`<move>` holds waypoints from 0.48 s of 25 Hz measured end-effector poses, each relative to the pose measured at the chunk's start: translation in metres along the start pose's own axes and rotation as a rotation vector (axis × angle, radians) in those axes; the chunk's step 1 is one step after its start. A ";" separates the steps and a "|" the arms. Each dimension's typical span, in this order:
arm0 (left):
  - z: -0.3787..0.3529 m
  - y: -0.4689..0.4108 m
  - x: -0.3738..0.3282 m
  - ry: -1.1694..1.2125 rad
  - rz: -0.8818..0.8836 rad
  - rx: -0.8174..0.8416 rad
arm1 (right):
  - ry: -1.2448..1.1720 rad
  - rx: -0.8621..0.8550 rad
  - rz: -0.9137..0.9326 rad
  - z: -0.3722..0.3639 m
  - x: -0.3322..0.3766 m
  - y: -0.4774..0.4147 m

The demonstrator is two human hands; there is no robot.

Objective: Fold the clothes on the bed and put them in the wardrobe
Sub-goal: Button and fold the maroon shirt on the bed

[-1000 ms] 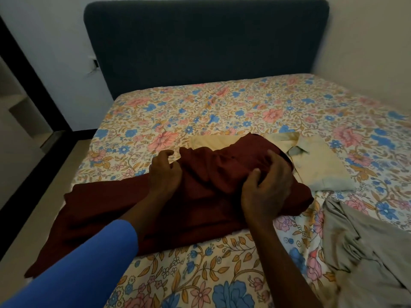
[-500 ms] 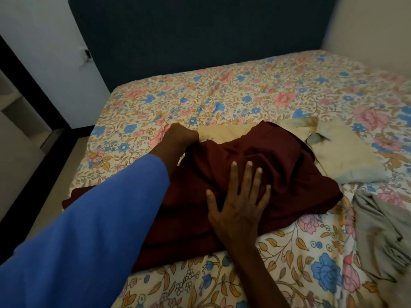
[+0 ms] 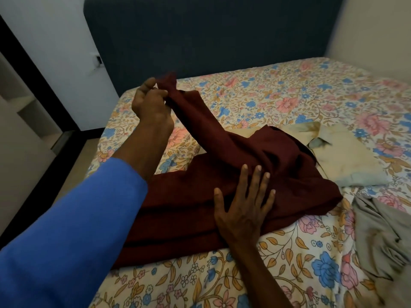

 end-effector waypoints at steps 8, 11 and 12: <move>0.040 0.100 0.074 -1.101 0.018 0.887 | -1.155 -0.288 -0.786 0.034 -0.037 -0.027; 0.025 0.109 0.076 -1.305 -0.362 0.717 | -1.008 -0.297 -0.722 0.072 -0.048 -0.067; 0.021 0.107 0.081 -1.341 -0.405 0.676 | -0.839 -0.270 -0.632 0.080 -0.051 -0.083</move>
Point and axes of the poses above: each hand's wrist, its own y-axis away from the middle knuckle, its own z-axis out of the back of the hand, x = y × z, the point moved 5 cm from there along -y, towards the middle knuckle, and after that the axes turned 11 degrees about -y, right-handed, at the moved point
